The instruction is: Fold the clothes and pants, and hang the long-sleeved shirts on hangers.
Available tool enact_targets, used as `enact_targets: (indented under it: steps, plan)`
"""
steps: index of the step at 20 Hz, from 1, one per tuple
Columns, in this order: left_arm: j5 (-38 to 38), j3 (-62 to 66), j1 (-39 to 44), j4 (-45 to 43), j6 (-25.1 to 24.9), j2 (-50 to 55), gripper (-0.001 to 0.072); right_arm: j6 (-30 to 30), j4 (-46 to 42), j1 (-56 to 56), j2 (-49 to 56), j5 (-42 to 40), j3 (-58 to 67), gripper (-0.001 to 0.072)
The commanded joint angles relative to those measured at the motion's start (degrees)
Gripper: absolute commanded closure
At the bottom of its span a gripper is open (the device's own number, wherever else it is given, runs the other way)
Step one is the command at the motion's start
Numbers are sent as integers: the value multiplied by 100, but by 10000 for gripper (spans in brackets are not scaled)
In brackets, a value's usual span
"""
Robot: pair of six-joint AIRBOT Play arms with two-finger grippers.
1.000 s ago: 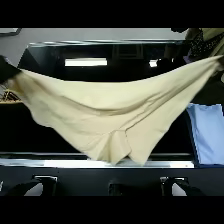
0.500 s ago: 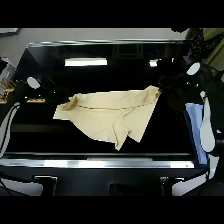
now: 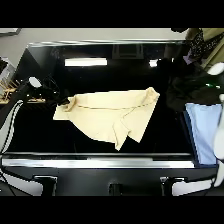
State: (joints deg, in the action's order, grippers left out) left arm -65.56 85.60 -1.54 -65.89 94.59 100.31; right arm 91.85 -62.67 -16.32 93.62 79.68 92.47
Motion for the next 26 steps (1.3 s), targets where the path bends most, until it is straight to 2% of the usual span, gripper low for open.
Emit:
enact_targets:
  steps: [1, 5, 7, 10, 17, 19, 22, 26]
  plan:
    - [-404, 66, -26, -13, -31, -11, 693, -459, 573, -455, -1060, 356, -1425, 350]
    - [-667, 66, -17, -13, -31, -11, 693, -708, 1690, -24, -2516, -623, -4360, 345]
    - [-763, 66, -17, -13, -33, -11, 693, -750, 2229, 511, -3080, -1329, -5593, 270]
    - [-866, 66, -17, -13, -33, -11, 693, -651, 2581, 1467, -3447, -2251, -6647, 270]
    - [-863, 66, -17, -13, -33, -11, 693, 79, 2968, 3139, -3338, -4236, -6841, 270]
    - [-863, 66, -17, -13, -33, -9, 693, 2, 3283, 3394, -3176, -4553, -6806, 269]
    - [-863, 66, -17, -13, -35, -7, 692, -487, 4004, 3720, -3003, -4937, -6800, 269]
    - [-859, 66, -17, -13, -83, 0, 693, -533, 4295, 3985, -2699, -5259, -6800, 269]
